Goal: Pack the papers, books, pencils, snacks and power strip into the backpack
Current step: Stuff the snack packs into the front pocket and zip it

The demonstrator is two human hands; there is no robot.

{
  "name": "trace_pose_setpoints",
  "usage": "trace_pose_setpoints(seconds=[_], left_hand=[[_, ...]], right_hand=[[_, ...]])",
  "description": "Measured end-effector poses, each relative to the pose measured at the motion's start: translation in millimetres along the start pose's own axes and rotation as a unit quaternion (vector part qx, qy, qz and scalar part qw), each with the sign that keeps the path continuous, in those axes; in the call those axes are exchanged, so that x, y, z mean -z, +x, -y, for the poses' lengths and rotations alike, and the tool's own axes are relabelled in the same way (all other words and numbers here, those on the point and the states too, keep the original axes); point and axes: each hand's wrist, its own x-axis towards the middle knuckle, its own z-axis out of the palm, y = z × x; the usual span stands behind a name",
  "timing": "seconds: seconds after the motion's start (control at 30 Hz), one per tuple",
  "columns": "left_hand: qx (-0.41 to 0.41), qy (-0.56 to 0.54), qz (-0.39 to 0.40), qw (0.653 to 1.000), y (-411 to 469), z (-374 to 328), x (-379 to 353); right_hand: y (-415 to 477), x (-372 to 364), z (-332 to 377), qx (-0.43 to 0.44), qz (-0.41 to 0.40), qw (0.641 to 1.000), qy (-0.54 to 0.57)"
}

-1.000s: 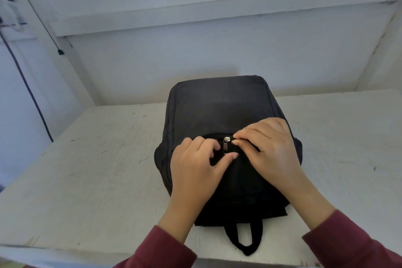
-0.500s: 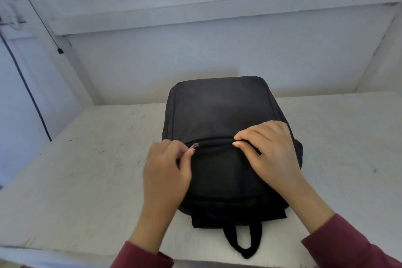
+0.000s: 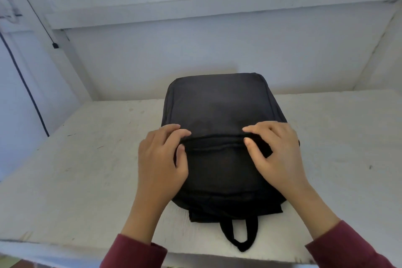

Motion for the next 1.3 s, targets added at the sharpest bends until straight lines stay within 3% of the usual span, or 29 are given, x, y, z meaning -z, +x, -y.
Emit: trace_pose_setpoints(seconds=[0.13, 0.27, 0.43, 0.57, 0.7, 0.83, 1.0, 1.13, 1.3], left_hand=[[-0.07, -0.037, 0.063, 0.995, 0.6, -20.7, -17.0], [-0.095, 0.008, 0.11, 0.989, -6.9, -26.6, -40.0], [-0.098, 0.082, 0.083, 0.988, -16.7, -26.7, -51.0], [-0.096, 0.101, 0.054, 0.989, -22.3, -28.7, -55.7], [-0.09, 0.103, 0.039, 0.99, -28.5, -29.5, -57.2], [-0.088, 0.102, 0.035, 0.99, -32.0, -28.7, -57.7], [-0.087, 0.104, 0.038, 0.99, -32.4, -29.1, -57.8], [-0.087, 0.102, 0.044, 0.99, -32.2, -28.0, -57.6], [-0.085, 0.092, 0.044, 0.991, -32.9, -27.8, -57.5]], right_hand=[[-6.2, 9.1, -24.5, -0.143, 0.012, 0.99, 0.015], [-19.7, 14.4, -42.8, -0.27, 0.033, 0.954, 0.127], [-28.2, 17.6, -60.4, -0.391, 0.004, 0.895, 0.215], [-24.4, 19.9, -72.0, -0.47, 0.04, 0.841, 0.267], [-21.2, 25.9, -79.0, -0.446, 0.092, 0.863, 0.219], [-30.7, 32.2, -81.2, -0.403, 0.083, 0.899, 0.15], [-33.9, 39.2, -80.4, -0.244, 0.11, 0.963, -0.034], [-32.0, 38.0, -81.2, -0.193, 0.223, 0.943, -0.155], [-33.3, 58.0, -56.6, -0.202, 0.309, 0.918, -0.142]])
